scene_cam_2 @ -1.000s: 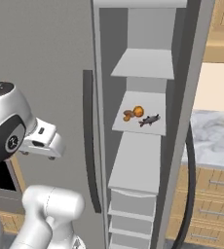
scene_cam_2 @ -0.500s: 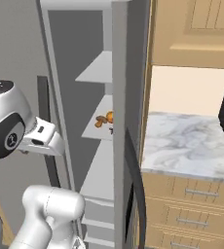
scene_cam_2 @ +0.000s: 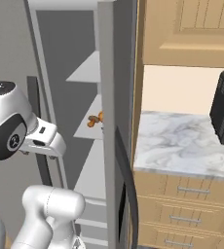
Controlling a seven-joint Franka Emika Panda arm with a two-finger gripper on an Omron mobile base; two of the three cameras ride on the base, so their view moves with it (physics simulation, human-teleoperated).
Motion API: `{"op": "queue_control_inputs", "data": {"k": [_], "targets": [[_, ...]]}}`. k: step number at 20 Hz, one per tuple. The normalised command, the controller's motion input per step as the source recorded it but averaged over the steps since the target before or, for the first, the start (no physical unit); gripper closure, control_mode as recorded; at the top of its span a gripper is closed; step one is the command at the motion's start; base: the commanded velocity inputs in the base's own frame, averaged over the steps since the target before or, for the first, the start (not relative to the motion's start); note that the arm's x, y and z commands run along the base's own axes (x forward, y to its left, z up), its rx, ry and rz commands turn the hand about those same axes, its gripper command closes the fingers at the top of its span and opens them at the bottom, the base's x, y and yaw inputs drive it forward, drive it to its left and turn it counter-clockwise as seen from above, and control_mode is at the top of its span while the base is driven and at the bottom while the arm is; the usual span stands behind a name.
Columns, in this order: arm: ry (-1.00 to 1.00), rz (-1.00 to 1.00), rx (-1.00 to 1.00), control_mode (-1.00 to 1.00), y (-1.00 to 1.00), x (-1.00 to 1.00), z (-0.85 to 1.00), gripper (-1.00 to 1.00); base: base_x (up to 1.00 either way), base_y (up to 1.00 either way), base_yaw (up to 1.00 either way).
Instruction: Take the fish, mushroom, and peach from the freezer and place them in the bowl on the counter.
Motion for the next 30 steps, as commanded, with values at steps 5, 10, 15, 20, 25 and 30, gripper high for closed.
{"op": "queue_control_inputs", "data": {"k": [5,10,15,20,25,30], "targets": [[0.0,0.0,0.0,1.0,0.0,0.0,0.0,-1.0,0.31,-0.21,-0.17],[0.0,0.0,0.0,1.0,0.0,0.0,0.0,-1.0,0.06,-0.09,-0.01],[0.0,0.0,0.0,-1.0,-0.04,0.01,0.0,-1.0,0.0,-0.04,0.0],[0.0,-0.1,0.0,-1.0,-0.45,0.34,-0.04,-1.0,0.0,0.0,0.0],[0.0,-0.06,0.01,-1.0,-0.34,0.64,-0.09,-1.0,0.0,0.0,0.0],[-0.06,-0.01,0.01,-1.0,-0.24,0.59,-0.3,-1.0,0.0,0.0,0.0]]}}
